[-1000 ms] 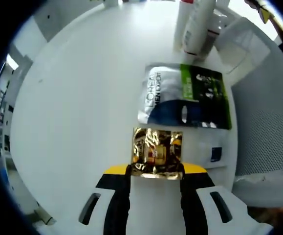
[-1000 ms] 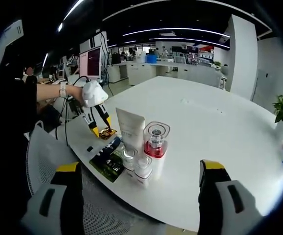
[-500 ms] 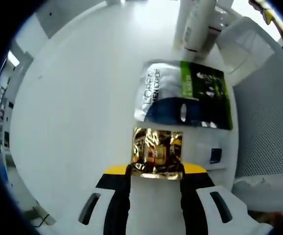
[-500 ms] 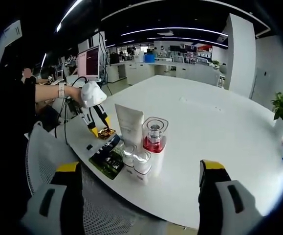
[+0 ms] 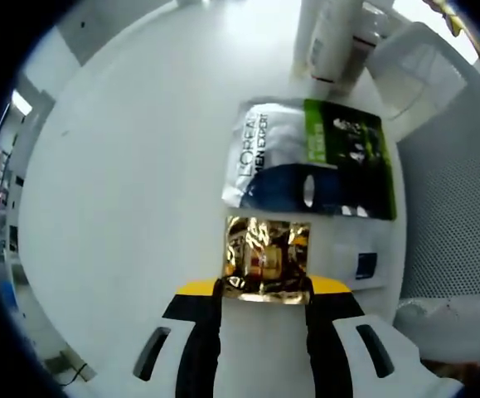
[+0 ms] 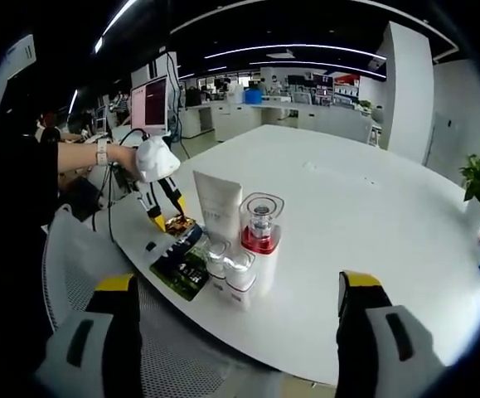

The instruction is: Arrange the skincare products in the storage area until every visible bottle or jar stands upright without overlapping.

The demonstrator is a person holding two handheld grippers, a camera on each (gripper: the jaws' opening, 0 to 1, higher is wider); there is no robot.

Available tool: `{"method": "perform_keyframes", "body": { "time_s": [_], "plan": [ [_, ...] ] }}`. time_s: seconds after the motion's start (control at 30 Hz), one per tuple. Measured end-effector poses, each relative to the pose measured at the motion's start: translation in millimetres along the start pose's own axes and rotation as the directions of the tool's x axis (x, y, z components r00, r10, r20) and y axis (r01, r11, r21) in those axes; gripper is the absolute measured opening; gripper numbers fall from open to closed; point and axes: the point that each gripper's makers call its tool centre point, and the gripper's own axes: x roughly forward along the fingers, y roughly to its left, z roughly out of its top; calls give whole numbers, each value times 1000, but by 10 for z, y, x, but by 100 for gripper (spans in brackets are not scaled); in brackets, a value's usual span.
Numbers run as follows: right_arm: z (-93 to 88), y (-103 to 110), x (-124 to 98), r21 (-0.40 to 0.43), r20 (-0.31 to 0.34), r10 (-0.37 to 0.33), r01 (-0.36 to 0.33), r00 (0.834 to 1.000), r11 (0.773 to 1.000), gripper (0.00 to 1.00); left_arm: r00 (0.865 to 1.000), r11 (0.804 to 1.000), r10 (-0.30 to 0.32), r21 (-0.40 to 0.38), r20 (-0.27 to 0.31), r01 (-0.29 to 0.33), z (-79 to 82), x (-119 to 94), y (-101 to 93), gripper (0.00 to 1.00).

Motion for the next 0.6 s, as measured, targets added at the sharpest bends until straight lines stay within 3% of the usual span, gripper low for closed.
{"method": "perform_keyframes", "body": {
  "time_s": [0.6],
  "plan": [
    [-36, 27, 1, -5, -13, 6, -6, 1000, 1000, 100, 1000, 1000, -4, 2, -7, 4, 15, 7, -46, 38]
  ]
}}
